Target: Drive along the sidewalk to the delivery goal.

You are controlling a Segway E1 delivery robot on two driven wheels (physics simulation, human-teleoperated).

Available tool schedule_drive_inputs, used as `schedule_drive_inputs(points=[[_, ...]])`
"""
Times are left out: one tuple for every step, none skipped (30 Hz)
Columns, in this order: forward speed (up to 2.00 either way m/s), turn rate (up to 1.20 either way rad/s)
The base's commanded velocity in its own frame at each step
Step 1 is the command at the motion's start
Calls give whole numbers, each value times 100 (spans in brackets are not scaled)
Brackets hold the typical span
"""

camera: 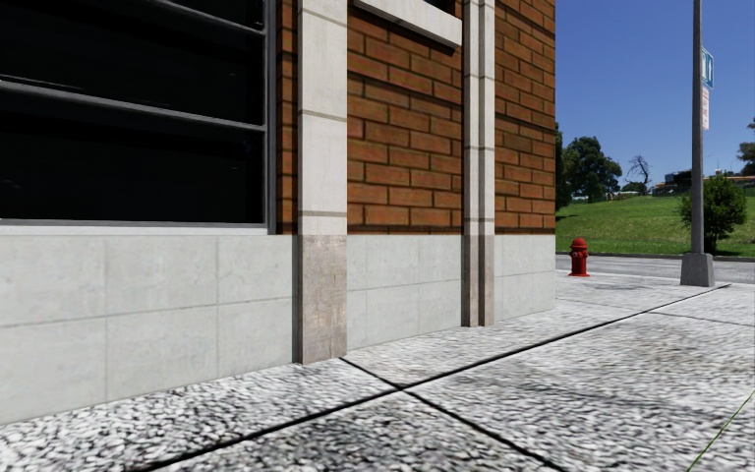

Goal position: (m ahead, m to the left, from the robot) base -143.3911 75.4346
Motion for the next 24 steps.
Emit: schedule_drive_inputs(points=[[0,0],[0,0],[0,0],[0,0],[0,0],[0,0],[0,0],[0,0],[0,0],[0,0],[0,0],[0,0],[0,0],[0,0],[0,0],[0,0],[0,0],[0,0],[0,0],[0,0],[0,0],[0,0],[0,0],[0,0]])
